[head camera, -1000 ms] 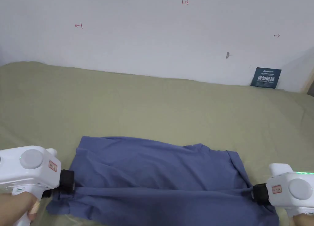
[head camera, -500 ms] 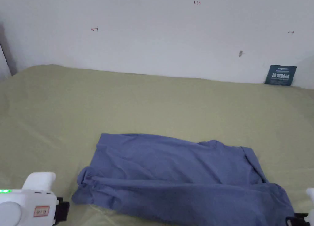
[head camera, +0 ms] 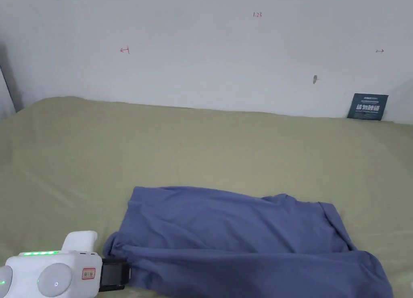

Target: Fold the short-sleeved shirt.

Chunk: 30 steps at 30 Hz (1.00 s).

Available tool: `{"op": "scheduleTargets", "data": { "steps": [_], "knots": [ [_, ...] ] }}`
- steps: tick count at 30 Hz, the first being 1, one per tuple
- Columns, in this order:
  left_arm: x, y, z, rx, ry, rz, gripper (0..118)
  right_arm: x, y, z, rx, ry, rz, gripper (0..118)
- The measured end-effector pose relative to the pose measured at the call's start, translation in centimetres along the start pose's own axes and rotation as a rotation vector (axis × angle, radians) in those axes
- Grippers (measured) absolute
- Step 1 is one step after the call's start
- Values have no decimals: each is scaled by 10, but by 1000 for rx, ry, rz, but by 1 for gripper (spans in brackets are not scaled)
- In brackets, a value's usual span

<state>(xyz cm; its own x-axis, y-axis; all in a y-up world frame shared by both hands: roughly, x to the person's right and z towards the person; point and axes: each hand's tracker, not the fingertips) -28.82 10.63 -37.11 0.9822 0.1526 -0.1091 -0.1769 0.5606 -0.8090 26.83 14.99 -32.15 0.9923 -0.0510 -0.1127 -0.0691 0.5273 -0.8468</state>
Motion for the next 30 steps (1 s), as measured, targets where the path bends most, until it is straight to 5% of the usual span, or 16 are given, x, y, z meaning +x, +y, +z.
{"op": "scheduleTargets", "data": {
  "steps": [4, 6, 8, 9, 10, 12, 13, 20, 21, 23, 24, 26, 30],
  "knots": [
    [5, 13, -30, -64, 79, -69, 104, 5, -2, 2, -4, -16, -3, 0],
    [5, 15, -40, -77, 69, -77, 94, 10, -2, 1, -4, -21, -15, 0],
    [5, 11, -40, -114, 13, -62, 26, 17, -1, -1, 2, -38, -59, 1],
    [3, 10, -42, -128, -7, -50, 12, 20, 0, -3, 10, -41, -87, 5],
    [2, 9, -42, -113, -22, -35, 11, 25, 1, -6, 24, -36, -133, 28],
    [6, 4, -29, -93, -17, -34, 11, 34, 3, -13, 51, -32, -195, 94],
    [4, 5, -28, -93, -23, -36, 11, 38, 4, -21, 34, -20, -195, 112],
    [-8, 4, -7, -64, -100, 54, 11, 39, 9, -80, -52, -40, -155, 105],
    [-6, 4, -8, -69, -95, 46, 11, 37, 9, -84, -58, -56, -147, 97],
    [-3, 1, -4, -61, -84, 30, 11, 29, 8, -83, -56, -37, -108, 32],
    [1, 2, 2, -47, -88, 30, 10, 24, 7, -79, -18, 10, -103, 18],
    [-1, 1, 11, -12, -98, 41, 10, 13, 10, -70, -7, -82, -53, 16],
    [-6, 4, 24, -4, -118, 65, 10, 11, 17, -50, 22, -57, 2, 14]
  ]
}}
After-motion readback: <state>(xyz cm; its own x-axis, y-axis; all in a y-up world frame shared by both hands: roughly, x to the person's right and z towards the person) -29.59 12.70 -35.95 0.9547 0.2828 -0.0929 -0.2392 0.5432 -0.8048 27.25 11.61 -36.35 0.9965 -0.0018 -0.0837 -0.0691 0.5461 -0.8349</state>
